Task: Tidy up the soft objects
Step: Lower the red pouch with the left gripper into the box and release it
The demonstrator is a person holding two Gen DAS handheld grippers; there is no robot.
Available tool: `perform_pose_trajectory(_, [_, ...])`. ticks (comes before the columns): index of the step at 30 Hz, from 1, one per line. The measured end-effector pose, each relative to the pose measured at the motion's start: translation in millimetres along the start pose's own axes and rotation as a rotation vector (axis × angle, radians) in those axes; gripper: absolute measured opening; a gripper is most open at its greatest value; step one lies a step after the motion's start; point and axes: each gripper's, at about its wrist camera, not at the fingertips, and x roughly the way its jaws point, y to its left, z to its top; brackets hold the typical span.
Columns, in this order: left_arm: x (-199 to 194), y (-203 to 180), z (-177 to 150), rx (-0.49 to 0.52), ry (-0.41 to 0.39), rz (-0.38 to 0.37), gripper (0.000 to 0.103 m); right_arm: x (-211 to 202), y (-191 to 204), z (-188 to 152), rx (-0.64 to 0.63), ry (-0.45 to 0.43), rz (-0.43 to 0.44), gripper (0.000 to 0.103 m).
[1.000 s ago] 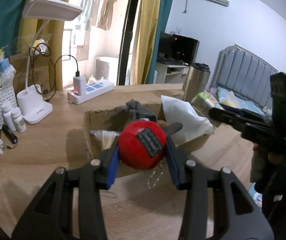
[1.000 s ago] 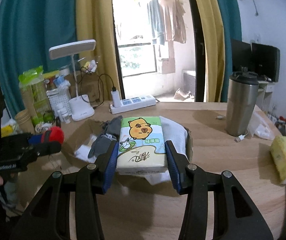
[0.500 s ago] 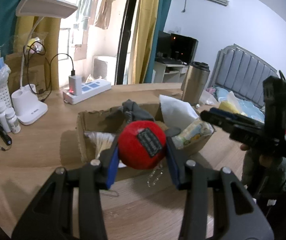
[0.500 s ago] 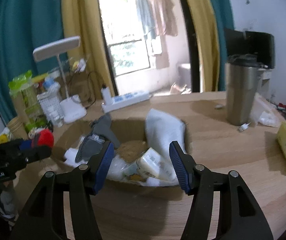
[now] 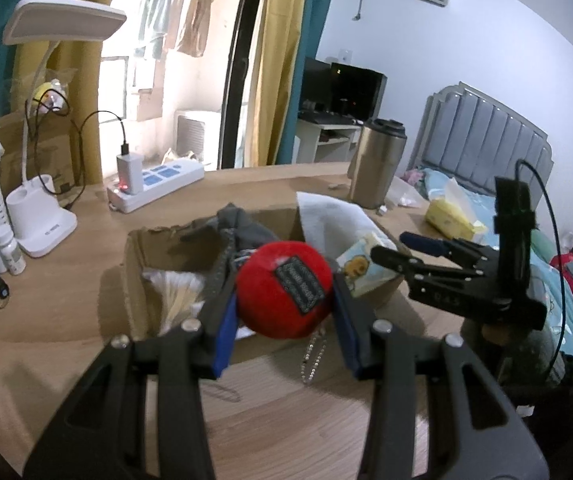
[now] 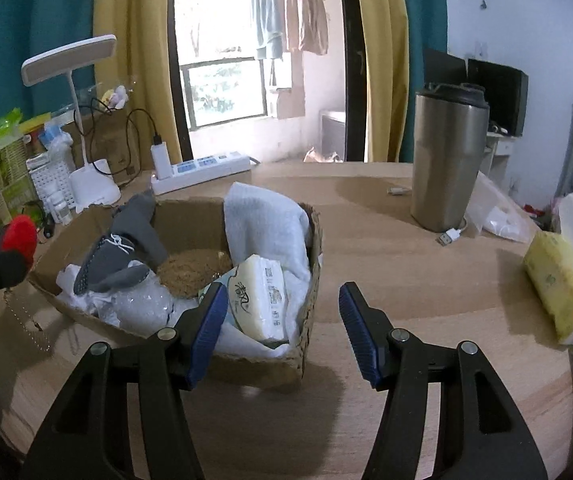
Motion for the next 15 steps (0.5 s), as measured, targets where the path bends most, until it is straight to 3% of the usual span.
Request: perform_pose_trajectory(15, [38, -37, 20, 0.029, 0.033, -0.009, 0.044, -28, -15, 16, 0.033, -0.066, 0.091, 0.061])
